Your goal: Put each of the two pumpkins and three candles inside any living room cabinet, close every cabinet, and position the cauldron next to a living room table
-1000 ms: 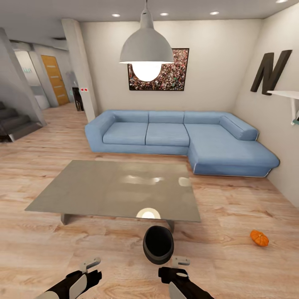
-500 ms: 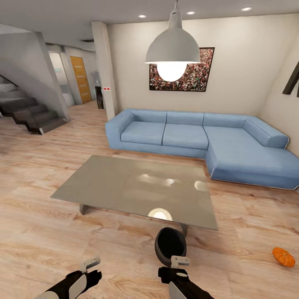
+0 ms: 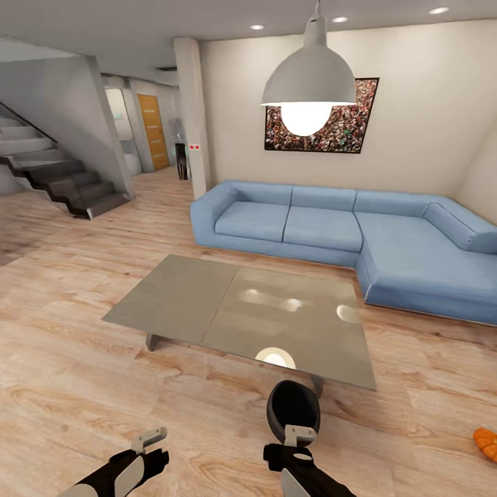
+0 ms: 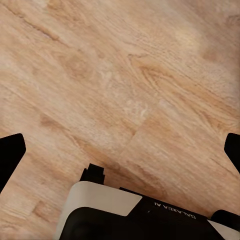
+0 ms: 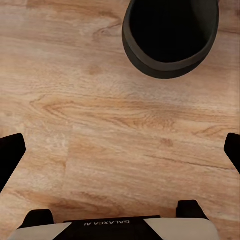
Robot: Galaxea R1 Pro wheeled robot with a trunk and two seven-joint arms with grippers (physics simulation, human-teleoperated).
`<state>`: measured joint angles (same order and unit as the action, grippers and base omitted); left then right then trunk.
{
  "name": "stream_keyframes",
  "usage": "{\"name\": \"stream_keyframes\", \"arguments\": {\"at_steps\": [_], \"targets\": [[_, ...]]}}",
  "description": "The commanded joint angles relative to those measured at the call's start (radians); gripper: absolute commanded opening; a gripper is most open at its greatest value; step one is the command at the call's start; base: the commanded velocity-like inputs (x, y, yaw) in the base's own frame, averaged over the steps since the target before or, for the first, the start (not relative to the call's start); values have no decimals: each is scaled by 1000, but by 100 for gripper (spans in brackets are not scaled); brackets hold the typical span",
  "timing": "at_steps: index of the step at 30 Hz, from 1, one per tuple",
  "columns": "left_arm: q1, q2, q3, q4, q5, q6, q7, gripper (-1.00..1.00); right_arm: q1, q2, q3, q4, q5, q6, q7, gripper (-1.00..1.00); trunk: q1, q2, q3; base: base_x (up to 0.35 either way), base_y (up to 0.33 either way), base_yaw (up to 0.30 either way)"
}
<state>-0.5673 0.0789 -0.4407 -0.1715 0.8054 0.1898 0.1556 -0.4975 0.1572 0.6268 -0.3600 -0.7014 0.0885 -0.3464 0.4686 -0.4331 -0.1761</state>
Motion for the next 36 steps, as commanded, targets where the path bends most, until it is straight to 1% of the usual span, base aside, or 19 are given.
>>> {"name": "stream_keyframes", "arguments": {"at_steps": [1,36], "targets": [[0,1,-9,-3,9,5,7,100,-1,-1,8,-2,-4,5,-8,100,1,-2,-2,0,0,3],[0,2,-9,-3,8,3,0,100,-1,1,8,-1,-3,8,-15,100,1,-2,-2,0,0,0]]}}
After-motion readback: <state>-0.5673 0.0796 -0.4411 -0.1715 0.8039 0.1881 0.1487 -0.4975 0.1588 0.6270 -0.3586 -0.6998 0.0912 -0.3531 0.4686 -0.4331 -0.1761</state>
